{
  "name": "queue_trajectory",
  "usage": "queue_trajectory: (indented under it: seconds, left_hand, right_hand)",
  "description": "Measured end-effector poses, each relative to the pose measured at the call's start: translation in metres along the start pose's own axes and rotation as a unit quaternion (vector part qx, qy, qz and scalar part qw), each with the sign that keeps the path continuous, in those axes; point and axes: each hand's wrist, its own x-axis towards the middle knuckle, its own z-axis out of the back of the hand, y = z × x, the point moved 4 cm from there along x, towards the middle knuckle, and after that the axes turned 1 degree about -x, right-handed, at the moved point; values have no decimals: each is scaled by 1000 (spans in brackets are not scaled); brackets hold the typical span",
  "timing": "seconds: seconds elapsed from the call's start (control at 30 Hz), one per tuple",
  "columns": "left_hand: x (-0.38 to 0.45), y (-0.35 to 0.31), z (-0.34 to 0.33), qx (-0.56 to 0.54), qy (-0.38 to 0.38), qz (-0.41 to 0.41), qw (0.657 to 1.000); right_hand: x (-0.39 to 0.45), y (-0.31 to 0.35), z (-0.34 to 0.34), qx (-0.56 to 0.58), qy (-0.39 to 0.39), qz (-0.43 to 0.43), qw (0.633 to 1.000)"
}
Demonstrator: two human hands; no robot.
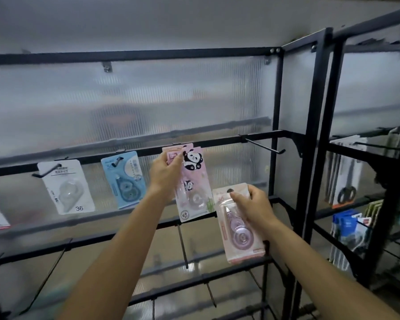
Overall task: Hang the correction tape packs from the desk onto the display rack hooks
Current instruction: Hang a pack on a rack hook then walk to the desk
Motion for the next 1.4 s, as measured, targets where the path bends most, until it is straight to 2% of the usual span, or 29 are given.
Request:
queue_trajectory:
  seconds: [0.23,0.4,0.5,0.6,0.77,0.9,1.0,1.13,1.27,1.4]
  left_hand:
    - [23,22,2,126,-88,-25,988]
    - [39,31,0,232,-176,17,957]
    - [44,36,0,283,-210,38,935]
    - [41,39,-2,262,-237,43,935]
    - [19,41,-17,250,-288,-19,924]
    - [-7,42,-34,299,-308,-81,900]
    - [-22,46,-48,309,-296,-125,895]
    - [-36,55,-71,360,-243,-148,889]
    - [-47,68,-92,375,-147,-158,902]
    - [-57,85,-110,415,-59,-162,893]
  right_hand:
    - [3,2,17,49,28,-6,998]
    - [-9,36,49,90,45,36,994]
    - [-14,57,72,95,23,68,993]
    - [-13,73,93,104,-29,92,990]
    - [-1,82,116,83,-87,99,988]
    - [7,83,119,51,-85,103,990]
    - [15,81,115,34,-77,96,992]
    - [27,77,112,0,-55,87,995]
    - [43,66,105,-33,-41,77,996]
    - [79,59,90,-93,-32,89,991]
